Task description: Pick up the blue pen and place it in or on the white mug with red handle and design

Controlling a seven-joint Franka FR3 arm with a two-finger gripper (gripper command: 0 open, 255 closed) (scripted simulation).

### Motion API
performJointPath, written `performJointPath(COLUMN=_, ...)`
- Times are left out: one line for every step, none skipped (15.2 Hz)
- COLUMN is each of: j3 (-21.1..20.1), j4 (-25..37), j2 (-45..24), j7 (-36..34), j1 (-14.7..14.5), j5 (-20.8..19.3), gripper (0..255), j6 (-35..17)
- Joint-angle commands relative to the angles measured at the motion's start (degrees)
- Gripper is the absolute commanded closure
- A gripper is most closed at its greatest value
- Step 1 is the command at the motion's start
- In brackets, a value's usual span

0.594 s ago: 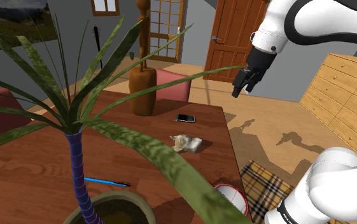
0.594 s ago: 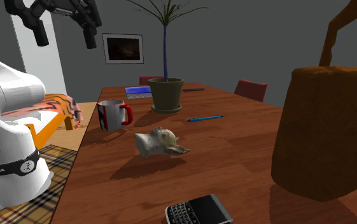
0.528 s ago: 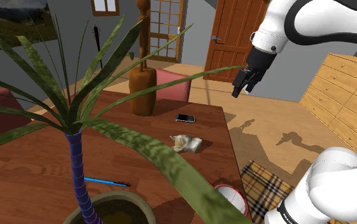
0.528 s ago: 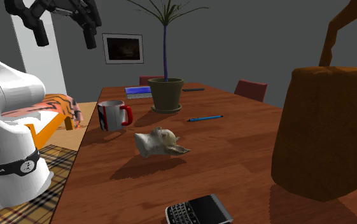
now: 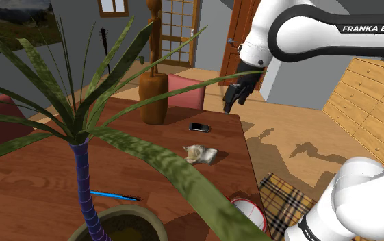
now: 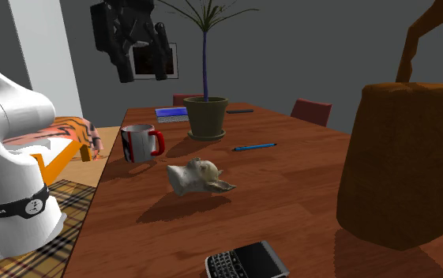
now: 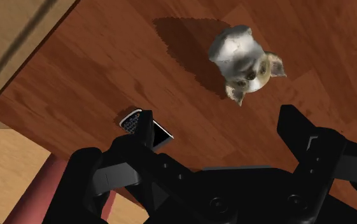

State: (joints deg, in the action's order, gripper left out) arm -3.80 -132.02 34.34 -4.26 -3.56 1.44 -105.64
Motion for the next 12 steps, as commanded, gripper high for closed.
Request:
performJointPath(j3=-1.37, j4=1.12, j2=-3.25, j7=-0.20, j1=-1.10, j5=0.60, gripper=0, j6=-2.07)
performJointPath(j3=-1.96, j4=1.69, j2=-4.87, j7=-0.19, j1=-1.58, j5=0.80, gripper=0, j6=-3.06)
performJointPath(j3=-2.56, j4=2.32, j2=-6.51, j7=-0.17, j1=-2.04, j5=0.98, gripper=0, j6=-4.01)
performJointPath(j3=-3.16, j4=2.99, j2=-8.16, j7=-0.16, j1=-2.48, j5=1.12, gripper=0, j6=-4.94)
performJointPath(j3=-3.76, j4=3.70, j2=-9.82, j7=-0.16, j1=-2.92, j5=1.23, gripper=0, j6=-5.83)
performJointPath(j3=-4.36, j4=4.47, j2=-11.49, j7=-0.17, j1=-3.34, j5=1.30, gripper=0, j6=-6.68)
performJointPath(j3=-4.97, j4=5.27, j2=-13.17, j7=-0.19, j1=-3.76, j5=1.34, gripper=0, j6=-7.50)
performJointPath(j3=-5.57, j4=6.12, j2=-14.86, j7=-0.21, j1=-4.16, j5=1.34, gripper=0, j6=-8.28)
performJointPath(j3=-6.18, j4=7.02, j2=-16.56, j7=-0.25, j1=-4.56, j5=1.30, gripper=0, j6=-9.02)
performJointPath(j3=-6.79, j4=7.96, j2=-18.27, j7=-0.30, j1=-4.96, j5=1.22, gripper=0, j6=-9.73)
performJointPath(j3=-7.39, j4=8.94, j2=-19.98, j7=-0.37, j1=-5.35, j5=1.09, gripper=0, j6=-10.39)
performJointPath(j3=-7.99, j4=9.96, j2=-21.70, j7=-0.45, j1=-5.75, j5=0.93, gripper=0, j6=-11.02)
